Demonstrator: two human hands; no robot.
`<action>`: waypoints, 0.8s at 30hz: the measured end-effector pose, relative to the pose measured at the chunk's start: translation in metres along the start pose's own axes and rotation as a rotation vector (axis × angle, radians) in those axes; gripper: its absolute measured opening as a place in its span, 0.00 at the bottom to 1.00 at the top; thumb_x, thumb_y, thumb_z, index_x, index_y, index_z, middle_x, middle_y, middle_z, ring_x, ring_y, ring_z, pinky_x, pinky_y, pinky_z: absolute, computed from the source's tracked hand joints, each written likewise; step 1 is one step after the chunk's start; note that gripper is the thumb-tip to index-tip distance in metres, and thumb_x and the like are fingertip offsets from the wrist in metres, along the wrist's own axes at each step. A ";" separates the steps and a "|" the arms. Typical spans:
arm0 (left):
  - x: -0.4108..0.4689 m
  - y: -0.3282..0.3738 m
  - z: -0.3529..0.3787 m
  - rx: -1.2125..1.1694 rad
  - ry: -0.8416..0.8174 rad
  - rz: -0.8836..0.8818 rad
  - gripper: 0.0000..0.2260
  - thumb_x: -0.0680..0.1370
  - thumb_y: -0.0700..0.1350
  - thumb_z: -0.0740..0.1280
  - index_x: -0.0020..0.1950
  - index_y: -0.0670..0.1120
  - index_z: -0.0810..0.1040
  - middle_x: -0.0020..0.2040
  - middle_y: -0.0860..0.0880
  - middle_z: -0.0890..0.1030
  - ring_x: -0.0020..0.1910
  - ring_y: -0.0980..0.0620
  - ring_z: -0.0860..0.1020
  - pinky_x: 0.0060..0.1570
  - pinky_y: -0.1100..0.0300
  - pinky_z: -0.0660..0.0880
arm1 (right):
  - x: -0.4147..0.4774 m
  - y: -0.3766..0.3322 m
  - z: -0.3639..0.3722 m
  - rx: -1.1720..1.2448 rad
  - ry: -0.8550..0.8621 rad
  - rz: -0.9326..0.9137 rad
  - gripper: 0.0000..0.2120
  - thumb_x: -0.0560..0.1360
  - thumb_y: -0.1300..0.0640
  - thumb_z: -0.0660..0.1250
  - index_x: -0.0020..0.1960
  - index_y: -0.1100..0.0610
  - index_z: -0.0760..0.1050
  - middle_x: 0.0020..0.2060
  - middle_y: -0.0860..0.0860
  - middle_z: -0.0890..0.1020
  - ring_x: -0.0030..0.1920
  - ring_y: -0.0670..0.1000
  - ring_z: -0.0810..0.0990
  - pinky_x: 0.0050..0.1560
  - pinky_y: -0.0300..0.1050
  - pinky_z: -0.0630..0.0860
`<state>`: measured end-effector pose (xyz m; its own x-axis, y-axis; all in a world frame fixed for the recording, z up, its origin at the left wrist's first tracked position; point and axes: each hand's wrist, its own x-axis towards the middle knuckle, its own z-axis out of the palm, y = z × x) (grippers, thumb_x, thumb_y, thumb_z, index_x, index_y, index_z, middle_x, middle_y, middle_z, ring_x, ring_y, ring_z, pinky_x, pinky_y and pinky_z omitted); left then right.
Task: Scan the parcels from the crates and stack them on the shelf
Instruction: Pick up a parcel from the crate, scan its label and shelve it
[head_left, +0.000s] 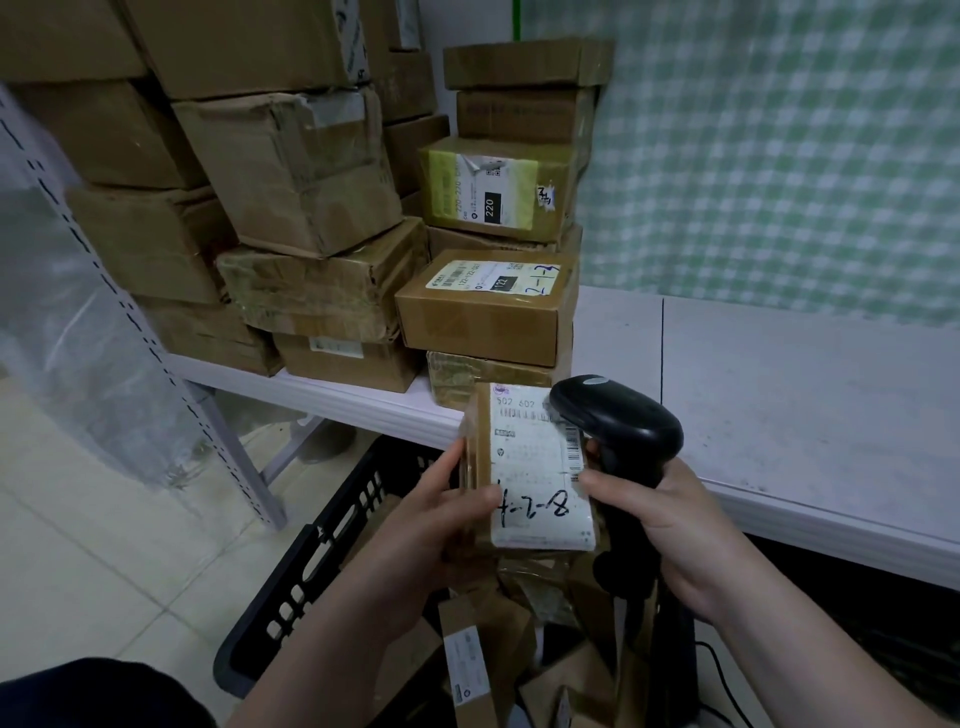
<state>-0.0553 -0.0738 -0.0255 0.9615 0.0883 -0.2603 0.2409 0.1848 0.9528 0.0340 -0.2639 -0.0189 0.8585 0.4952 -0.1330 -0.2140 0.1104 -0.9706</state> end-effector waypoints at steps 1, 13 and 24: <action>0.000 0.001 -0.001 -0.027 0.016 0.014 0.35 0.69 0.48 0.71 0.73 0.62 0.63 0.56 0.49 0.83 0.54 0.46 0.83 0.53 0.43 0.79 | 0.000 -0.001 0.000 -0.004 0.005 -0.003 0.21 0.66 0.60 0.73 0.58 0.60 0.78 0.45 0.53 0.86 0.44 0.50 0.84 0.47 0.48 0.77; 0.006 0.023 -0.017 -0.022 0.348 0.099 0.25 0.75 0.40 0.69 0.71 0.54 0.70 0.54 0.46 0.82 0.39 0.54 0.84 0.31 0.62 0.78 | -0.001 -0.018 -0.016 -0.675 0.139 -0.300 0.11 0.64 0.55 0.79 0.40 0.43 0.80 0.35 0.34 0.82 0.40 0.33 0.79 0.38 0.25 0.71; 0.011 0.027 -0.029 0.030 0.354 0.072 0.22 0.76 0.41 0.68 0.69 0.52 0.73 0.49 0.45 0.85 0.43 0.49 0.85 0.34 0.58 0.78 | -0.004 -0.020 -0.026 -0.885 -0.010 -0.314 0.10 0.63 0.55 0.80 0.39 0.46 0.81 0.37 0.40 0.83 0.40 0.38 0.81 0.38 0.31 0.73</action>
<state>-0.0422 -0.0399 -0.0071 0.8720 0.4346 -0.2252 0.1831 0.1372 0.9735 0.0471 -0.2910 -0.0041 0.8119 0.5617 0.1590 0.4626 -0.4529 -0.7621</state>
